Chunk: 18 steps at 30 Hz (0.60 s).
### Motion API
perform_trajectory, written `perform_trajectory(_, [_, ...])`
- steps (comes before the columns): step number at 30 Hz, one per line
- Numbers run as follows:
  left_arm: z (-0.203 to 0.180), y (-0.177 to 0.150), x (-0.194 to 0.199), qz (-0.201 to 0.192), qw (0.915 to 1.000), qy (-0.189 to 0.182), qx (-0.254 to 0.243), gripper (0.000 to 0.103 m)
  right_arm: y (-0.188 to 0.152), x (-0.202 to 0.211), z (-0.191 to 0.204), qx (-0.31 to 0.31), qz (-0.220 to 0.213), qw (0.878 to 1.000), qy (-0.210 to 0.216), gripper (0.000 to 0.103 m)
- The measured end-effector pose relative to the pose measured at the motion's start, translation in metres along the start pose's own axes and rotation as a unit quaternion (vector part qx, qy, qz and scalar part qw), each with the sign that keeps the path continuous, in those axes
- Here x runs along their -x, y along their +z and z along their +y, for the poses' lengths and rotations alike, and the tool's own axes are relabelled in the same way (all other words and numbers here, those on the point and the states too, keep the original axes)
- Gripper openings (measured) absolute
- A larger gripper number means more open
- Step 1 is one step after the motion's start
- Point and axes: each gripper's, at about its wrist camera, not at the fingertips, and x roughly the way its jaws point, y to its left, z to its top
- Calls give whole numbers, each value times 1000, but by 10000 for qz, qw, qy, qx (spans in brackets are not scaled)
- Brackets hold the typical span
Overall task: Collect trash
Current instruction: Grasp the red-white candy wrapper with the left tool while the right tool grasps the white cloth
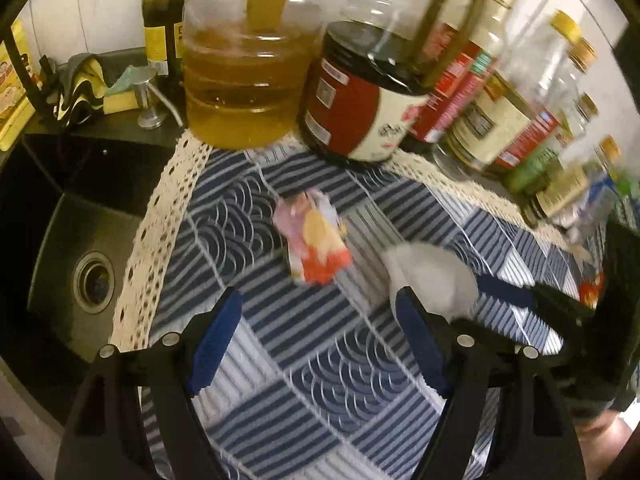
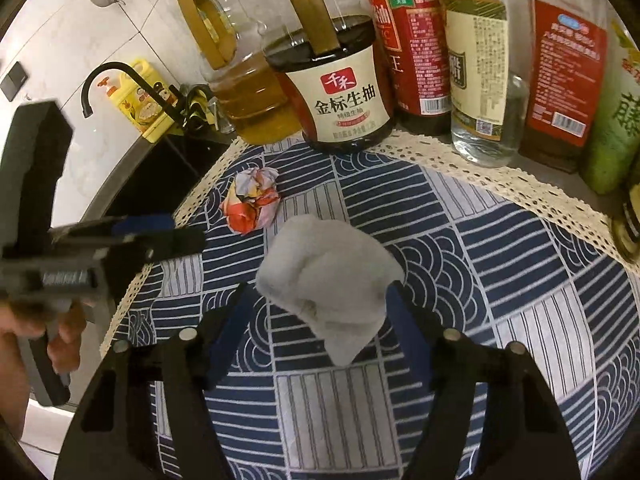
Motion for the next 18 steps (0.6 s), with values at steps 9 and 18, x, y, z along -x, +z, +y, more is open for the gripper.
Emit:
perform_trajectory(9, [0, 27, -42, 309, 9991, 154, -231, 62, 11, -14, -10, -100, 144, 9998, 114, 59])
perform_trajectory(18, [0, 32, -61, 464, 9986, 204, -162, 40, 11, -19, -19, -141, 208, 9997, -17, 35])
